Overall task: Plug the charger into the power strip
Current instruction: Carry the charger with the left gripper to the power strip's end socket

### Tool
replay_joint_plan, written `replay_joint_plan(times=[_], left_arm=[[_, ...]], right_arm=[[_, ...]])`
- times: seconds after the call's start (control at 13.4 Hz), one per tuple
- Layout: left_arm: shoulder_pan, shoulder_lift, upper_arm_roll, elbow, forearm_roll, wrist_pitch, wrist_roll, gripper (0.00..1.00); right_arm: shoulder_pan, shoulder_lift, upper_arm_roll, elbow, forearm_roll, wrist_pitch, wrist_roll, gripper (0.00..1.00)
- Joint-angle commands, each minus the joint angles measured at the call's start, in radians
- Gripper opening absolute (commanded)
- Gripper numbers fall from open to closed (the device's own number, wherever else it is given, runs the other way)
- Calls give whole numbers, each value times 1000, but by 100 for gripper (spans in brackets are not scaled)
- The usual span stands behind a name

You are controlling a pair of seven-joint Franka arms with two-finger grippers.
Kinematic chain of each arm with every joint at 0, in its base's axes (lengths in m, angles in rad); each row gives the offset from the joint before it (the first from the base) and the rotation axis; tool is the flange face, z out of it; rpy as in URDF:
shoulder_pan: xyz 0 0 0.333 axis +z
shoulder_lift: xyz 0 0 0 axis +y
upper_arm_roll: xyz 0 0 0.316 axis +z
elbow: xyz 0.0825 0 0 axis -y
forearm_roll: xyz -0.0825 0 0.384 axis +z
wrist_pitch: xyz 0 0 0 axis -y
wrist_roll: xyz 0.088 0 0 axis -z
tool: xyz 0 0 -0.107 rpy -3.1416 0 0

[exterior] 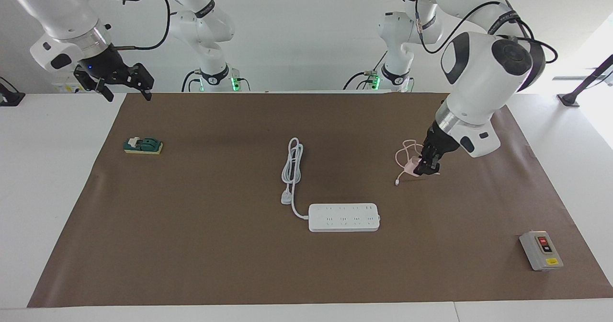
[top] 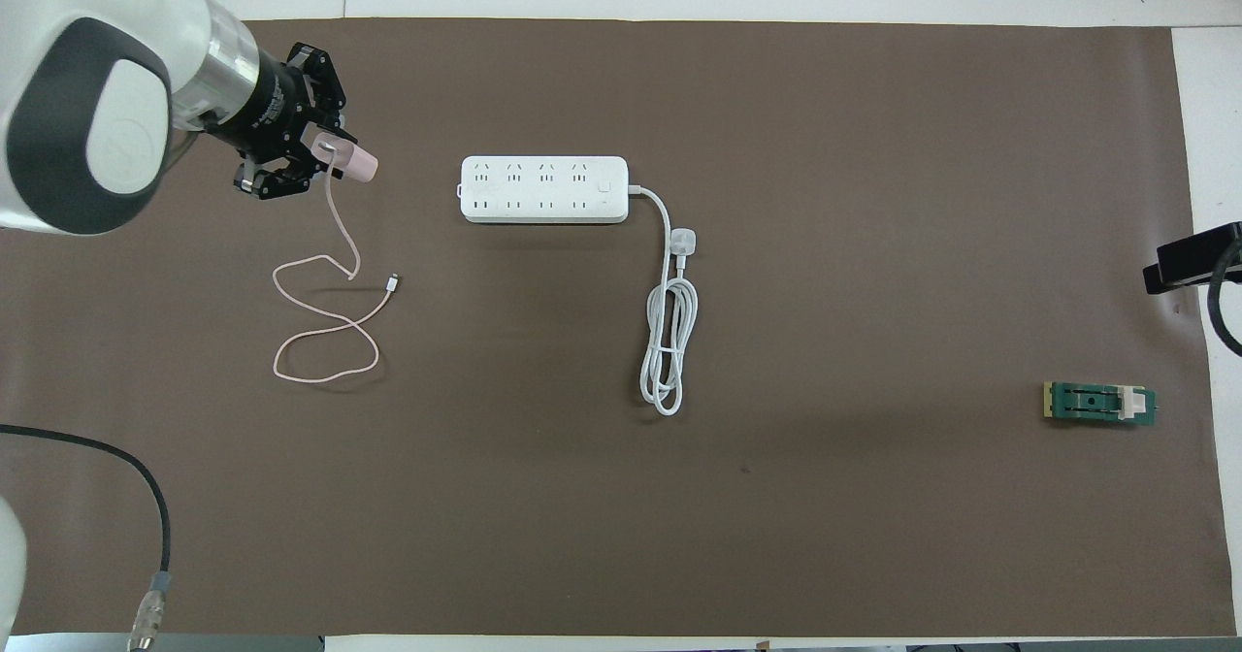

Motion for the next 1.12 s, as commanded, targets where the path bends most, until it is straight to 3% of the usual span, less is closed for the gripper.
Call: replay_joint_plan(times=[0.0, 0.37, 0.67, 1.05], left_arm=[[-53, 59, 12, 12, 70, 76, -162, 0], [-81, 131, 15, 6, 82, 160, -354, 0], [-114, 151, 16, -60, 127, 246, -520, 0], [-133, 163, 18, -101, 129, 246, -542, 0]], right_arm=[[-11, -11, 10, -10, -17, 15, -5, 100], [-10, -11, 10, -10, -19, 17, -7, 100], [-19, -13, 10, -11, -17, 14, -5, 100], [-19, -13, 12, -13, -17, 8, -10, 100]])
